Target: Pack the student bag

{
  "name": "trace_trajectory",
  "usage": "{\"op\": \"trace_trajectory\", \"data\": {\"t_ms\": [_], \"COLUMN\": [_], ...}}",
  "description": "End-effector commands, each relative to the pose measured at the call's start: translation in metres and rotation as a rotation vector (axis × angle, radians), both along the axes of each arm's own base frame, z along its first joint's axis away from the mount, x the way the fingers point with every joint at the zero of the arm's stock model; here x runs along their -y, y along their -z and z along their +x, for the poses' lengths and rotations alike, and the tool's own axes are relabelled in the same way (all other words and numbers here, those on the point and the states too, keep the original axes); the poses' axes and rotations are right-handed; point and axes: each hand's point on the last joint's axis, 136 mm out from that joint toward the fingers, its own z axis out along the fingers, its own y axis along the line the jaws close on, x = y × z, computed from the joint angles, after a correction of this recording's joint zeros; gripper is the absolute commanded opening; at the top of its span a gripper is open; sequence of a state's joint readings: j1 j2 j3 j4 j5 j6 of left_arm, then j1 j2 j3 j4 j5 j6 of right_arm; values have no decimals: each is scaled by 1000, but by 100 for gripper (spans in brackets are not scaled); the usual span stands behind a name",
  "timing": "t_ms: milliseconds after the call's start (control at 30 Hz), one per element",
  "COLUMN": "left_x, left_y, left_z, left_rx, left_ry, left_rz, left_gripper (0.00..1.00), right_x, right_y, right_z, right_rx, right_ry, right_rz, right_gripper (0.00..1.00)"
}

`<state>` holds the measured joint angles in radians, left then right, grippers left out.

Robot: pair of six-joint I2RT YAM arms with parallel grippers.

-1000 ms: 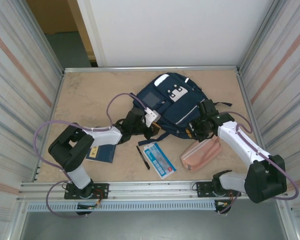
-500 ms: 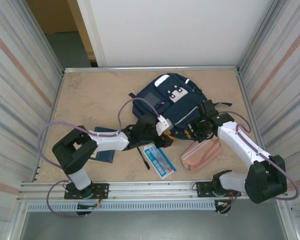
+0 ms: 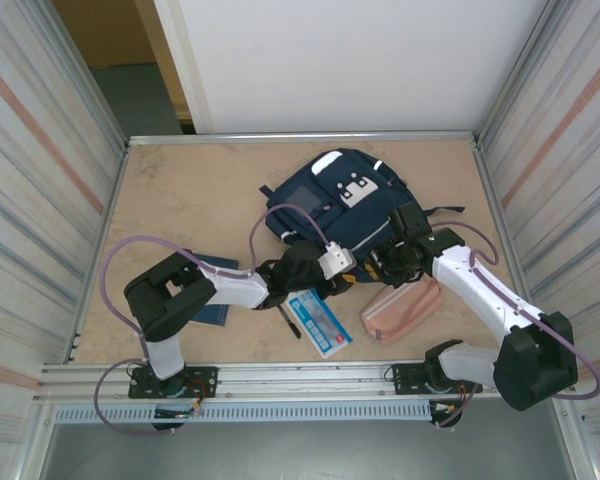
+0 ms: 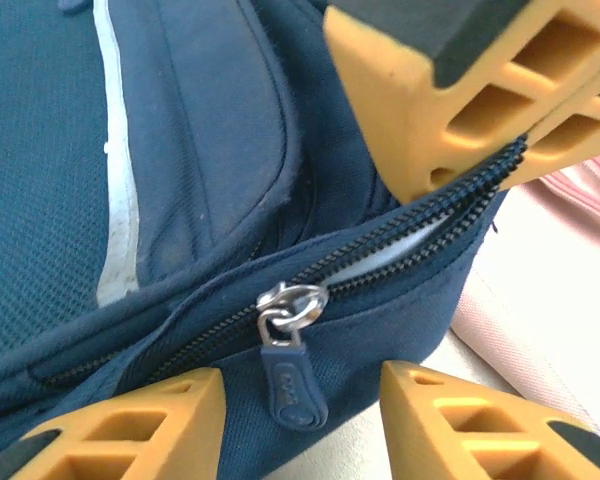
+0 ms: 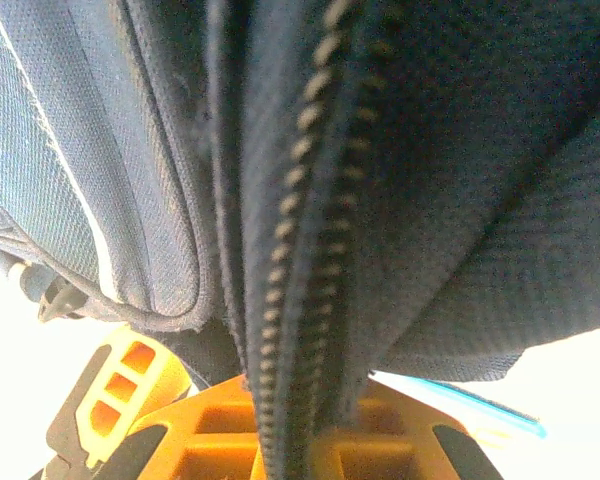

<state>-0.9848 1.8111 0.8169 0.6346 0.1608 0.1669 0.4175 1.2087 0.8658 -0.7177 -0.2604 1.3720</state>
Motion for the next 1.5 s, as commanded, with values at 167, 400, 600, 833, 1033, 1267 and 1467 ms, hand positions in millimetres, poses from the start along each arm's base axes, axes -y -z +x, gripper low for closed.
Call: {"op": "trace_trajectory", "data": {"t_ms": [167,400,600,833,1033,1267,1467], "left_x": [11,7,-8,-30,-65,-109,-163], "left_y": [-28,-29,-23,-11,6,12,23], "left_z": [11,4,6,28,75,115,149], "left_rx": [178,185,205,169,137,85,-101], "left_ry": [-57,-30,-53,-148,-381,-633,-883], "left_rz": [-93,-97,-71,12,66,75,-8], "left_gripper": [30,14,8,2,0,0,1], "right_x": [-30,-25,-21,-14,-14,-12,-13], "right_y": [-15,-5,-4,-3,-11,-24,-23], "right_z": [-9,-12,-10,-7,-5,-4,-7], "right_rx": [15,-4,-8,-14,-2,23,22], "right_ry": [-79,-75,-71,-63,-56,-48,-43], "right_rz": [81,58,61,59,78,78,85], "right_gripper": [0,0,0,0,0,0,0]}}
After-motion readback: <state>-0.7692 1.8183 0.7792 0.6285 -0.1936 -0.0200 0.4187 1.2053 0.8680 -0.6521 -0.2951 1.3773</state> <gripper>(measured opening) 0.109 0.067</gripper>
